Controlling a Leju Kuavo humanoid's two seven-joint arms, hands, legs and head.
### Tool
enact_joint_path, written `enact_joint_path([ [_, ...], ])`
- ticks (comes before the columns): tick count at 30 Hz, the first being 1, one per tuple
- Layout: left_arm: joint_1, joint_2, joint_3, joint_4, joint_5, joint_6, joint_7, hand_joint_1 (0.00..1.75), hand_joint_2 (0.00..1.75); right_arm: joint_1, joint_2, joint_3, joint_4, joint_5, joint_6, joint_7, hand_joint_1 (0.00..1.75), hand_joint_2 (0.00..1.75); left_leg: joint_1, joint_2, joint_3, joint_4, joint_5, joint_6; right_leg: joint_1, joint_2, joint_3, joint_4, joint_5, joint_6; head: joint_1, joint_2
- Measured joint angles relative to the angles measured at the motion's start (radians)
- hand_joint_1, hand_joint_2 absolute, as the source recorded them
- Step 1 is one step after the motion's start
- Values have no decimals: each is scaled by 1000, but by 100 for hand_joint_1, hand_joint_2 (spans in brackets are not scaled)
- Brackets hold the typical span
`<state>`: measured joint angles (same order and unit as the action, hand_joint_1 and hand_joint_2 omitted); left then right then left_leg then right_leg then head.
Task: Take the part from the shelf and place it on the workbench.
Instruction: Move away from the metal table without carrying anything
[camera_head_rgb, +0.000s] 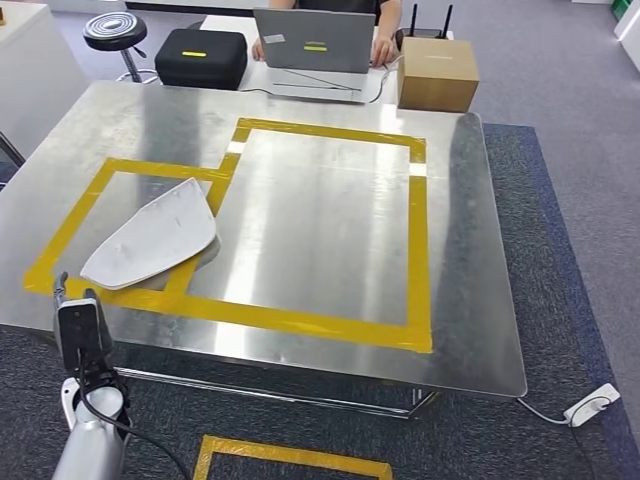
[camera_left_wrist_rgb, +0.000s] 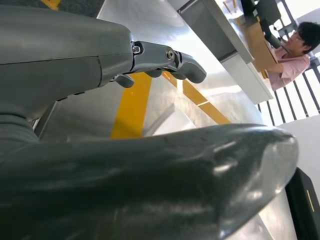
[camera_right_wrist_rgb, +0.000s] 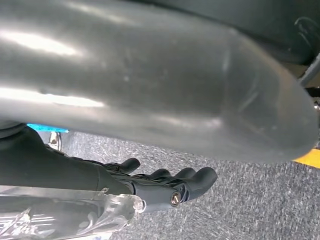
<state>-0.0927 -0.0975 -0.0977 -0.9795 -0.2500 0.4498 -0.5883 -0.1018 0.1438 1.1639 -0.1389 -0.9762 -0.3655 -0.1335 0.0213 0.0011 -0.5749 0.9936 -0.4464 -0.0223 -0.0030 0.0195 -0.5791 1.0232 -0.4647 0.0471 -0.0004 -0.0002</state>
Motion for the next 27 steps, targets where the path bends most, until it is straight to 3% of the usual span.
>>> enact_joint_path([
  [2, 0, -1, 1, -2, 0, 0, 0, 0, 0, 0, 0, 0, 0, 0, 0, 0, 0, 0, 2, 1, 2, -3, 1, 10, -1, -7, -34, 74, -46, 9, 6, 0],
  [4, 1, 0, 2, -2, 0, 0, 0, 0, 0, 0, 0, 0, 0, 0, 0, 0, 0, 0, 0, 1, 3, -3, -1, 16, -1, -10, -101, 215, -109, 15, 10, 0],
  [5, 1, -1, 2, -2, 0, 0, 0, 0, 0, 1, 0, 0, 0, 0, 0, 0, 0, 0, -1, 1, 4, -3, -1, 17, -1, -11, -127, 268, -123, 16, 11, 0],
  [6, 2, -1, 2, -2, 0, 0, 0, 0, 0, 1, 0, 0, 0, 0, 0, 0, 0, 0, -3, 1, 5, -3, -2, 18, -1, -11, -138, 286, -117, 15, 12, 0],
  [7, 2, -1, 2, -2, 0, 0, 0, 0, 0, 1, 0, 0, 0, -1, 0, 0, 0, 0, -3, 0, 7, -3, -4, 19, -1, -11, -128, 261, -90, 14, 12, 0],
  [9, 2, -1, 2, -2, 0, 0, 0, 0, 0, 1, 0, 0, 0, -1, 0, 0, 0, 0, -5, 0, 14, -3, -7, 16, -1, -12, -62, 123, -19, 8, 12, 0],
  [11, 2, -2, 2, -2, 0, 0, 0, 0, 0, 0, 0, 0, 0, -1, 0, 0, 0, 0, -7, -1, 17, -2, -11, 9, 2, -12, -5, 15, 15, -1, 11, 0],
  [14, 2, -2, 2, -3, 0, 0, 0, 0, 0, 0, 0, 0, 0, -1, 0, 0, 0, 0, -8, -1, 18, -5, -10, -9, 4, -11, 6, -11, 15, -17, 10, 0],
  [16, 1, -2, 2, -4, 0, -3, 0, 0, 0, 0, -1, 0, 0, -2, 0, 0, 0, 0, -8, -1, 8, 17, -34, -19, 0, -12, 7, -20, 24, -29, 8, 0],
  [19, 2, 0, 2, -4, 1, -12, 0, 0, 0, -1, -1, -1, 0, -7, 1, 2, 0, 0, -8, -1, -64, 187, -137, -30, -3, -12, 4, -25, 31, -37, 1, 0],
  [20, 3, 0, 2, -4, 1, -13, 0, 0, 0, 0, -1, -1, 0, -8, 1, 2, 0, 0, -7, -1, -88, 244, -158, -32, -3, -12, 2, -25, 31, -37, 0, 0],
  [21, 4, 0, 2, -4, 2, -13, 0, 0, 0, 0, -1, -2, 0, -9, 2, 3, 0, 0, -6, -1, -98, 272, -159, -33, -3, -12, 1, -24, 32, -37, 0, 0],
  [22, 5, 1, 2, -4, 2, -14, 0, 0, 0, 1, -1, -3, 0, -10, 2, 3, 0, 0, -6, -1, -90, 261, -139, -35, -4, -12, 0, -24, 33, -35, 0, 0],
  [23, 5, 1, 2, -4, 2, -14, 0, 0, 0, 0, -1, -4, 0, -10, 3, 3, 0, 0, -4, -1, -64, 215, -106, -36, -6, -12, -1, -23, 35, -33, 0, 0],
  [25, 4, 1, 2, -4, 2, -14, 0, 0, 0, -1, -1, -6, 0, -11, 3, 3, 0, 0, -1, -2, 10, 80, -45, -39, -7, -10, -4, -19, 37, -25, -2, 0],
  [27, 3, 0, 2, -4, 2, -14, 0, 0, 0, -2, -1, -8, 0, -11, 3, 3, 0, 0, -1, -6, 45, 6, -26, -32, -3, -7, -11, -13, 42, -12, -5, 0],
])
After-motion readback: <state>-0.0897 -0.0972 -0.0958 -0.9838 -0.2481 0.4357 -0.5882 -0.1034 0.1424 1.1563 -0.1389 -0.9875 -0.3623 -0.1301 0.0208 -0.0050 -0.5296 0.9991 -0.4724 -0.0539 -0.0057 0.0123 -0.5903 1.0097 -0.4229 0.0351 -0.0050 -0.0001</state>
